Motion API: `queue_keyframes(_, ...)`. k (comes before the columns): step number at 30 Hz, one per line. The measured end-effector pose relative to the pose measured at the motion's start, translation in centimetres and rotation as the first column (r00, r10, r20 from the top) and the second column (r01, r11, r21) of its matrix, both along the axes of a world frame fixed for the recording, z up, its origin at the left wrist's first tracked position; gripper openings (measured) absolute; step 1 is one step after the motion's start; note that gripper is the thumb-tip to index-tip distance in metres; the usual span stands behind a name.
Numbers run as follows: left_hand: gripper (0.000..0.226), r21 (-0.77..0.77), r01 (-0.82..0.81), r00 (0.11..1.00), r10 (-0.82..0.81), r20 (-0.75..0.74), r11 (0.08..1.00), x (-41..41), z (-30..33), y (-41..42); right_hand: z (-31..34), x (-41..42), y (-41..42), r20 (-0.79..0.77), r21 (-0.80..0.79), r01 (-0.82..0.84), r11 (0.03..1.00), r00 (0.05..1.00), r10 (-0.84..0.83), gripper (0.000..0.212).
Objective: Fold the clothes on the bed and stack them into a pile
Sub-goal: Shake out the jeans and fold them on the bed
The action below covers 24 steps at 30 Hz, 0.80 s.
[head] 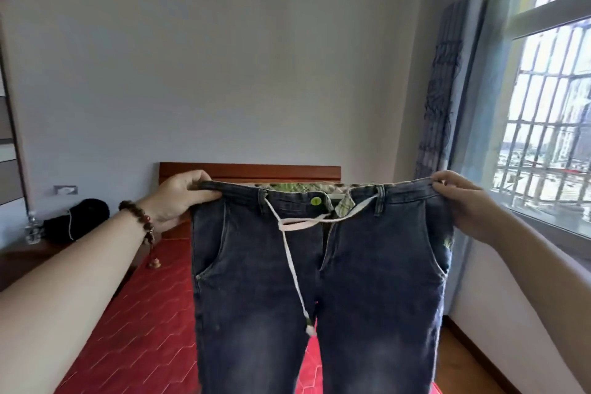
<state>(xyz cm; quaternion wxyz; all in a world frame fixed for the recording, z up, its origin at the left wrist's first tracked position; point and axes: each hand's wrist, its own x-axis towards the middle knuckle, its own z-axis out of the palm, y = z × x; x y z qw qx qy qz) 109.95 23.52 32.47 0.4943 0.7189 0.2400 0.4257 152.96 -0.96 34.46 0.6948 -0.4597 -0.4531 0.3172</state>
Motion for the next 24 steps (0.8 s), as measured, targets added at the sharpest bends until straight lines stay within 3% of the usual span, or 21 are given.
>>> queue_keyframes(2, 0.01, -0.241, 0.178, 0.98, -0.149, 0.131, 0.954, -0.4, -0.8, -0.5, -0.5, -0.1, 0.2, -0.069, 0.002, 0.047, 0.999, 0.997, -0.047, 0.012)
queue_keyframes(3, 0.007, -0.289, 0.178, 0.98, -0.142, 0.141, 0.941, -0.3, -1.4, -0.6, -1.0, -0.2, 0.7, -0.064, -0.044, 0.149, 0.988, 0.986, -0.152, 0.013)
queue_keyframes(6, 0.011, -0.251, -0.061, 0.996, 0.073, 0.041, 0.966, 2.0, -3.3, -1.1, -2.9, -1.7, 3.2, 0.1, -0.172, 0.529, 0.831, 0.849, -0.519, 0.015)
queue_keyframes(9, 0.018, -0.133, -0.282, 0.958, 0.286, 0.015, 0.95, 5.9, -4.0, -2.0, -3.4, -4.8, 5.4, 0.133, -0.133, 0.616, 0.776, 0.787, -0.602, 0.001)
queue_keyframes(15, 0.021, 0.303, -0.337, 0.933, 0.36, -0.021, 0.892, 12.6, -2.0, -6.8, -1.0, -14.6, 7.1, 0.248, -0.03, 0.355, 0.934, 0.908, -0.338, 0.013)
queue_keyframes(17, 0.022, 0.243, -0.289, 0.956, 0.293, 0.021, 0.926, 13.9, -1.4, -8.1, -0.2, -17.1, 7.4, 0.299, -0.067, 0.292, 0.954, 0.918, -0.26, 0.015)
queue_keyframes(20, 0.013, 0.019, -0.131, 0.986, 0.128, 0.108, 0.991, 13.9, -1.1, -9.0, 1.1, -18.4, 6.9, 0.344, -0.192, 0.232, 0.954, 0.926, -0.156, 0.013)
queue_keyframes(22, 0.004, -0.095, -0.013, 0.987, 0.028, 0.156, 0.995, 13.1, -1.2, -9.4, 1.6, -18.3, 6.2, 0.328, -0.243, 0.103, 0.965, 0.945, -0.018, 0.005)
queue_keyframes(24, 0.009, -0.129, 0.074, 0.981, -0.049, 0.185, 0.989, 12.3, -1.5, -9.7, 1.7, -18.0, 5.6, 0.438, -0.237, 0.055, 0.97, 0.897, 0.056, 0.009)
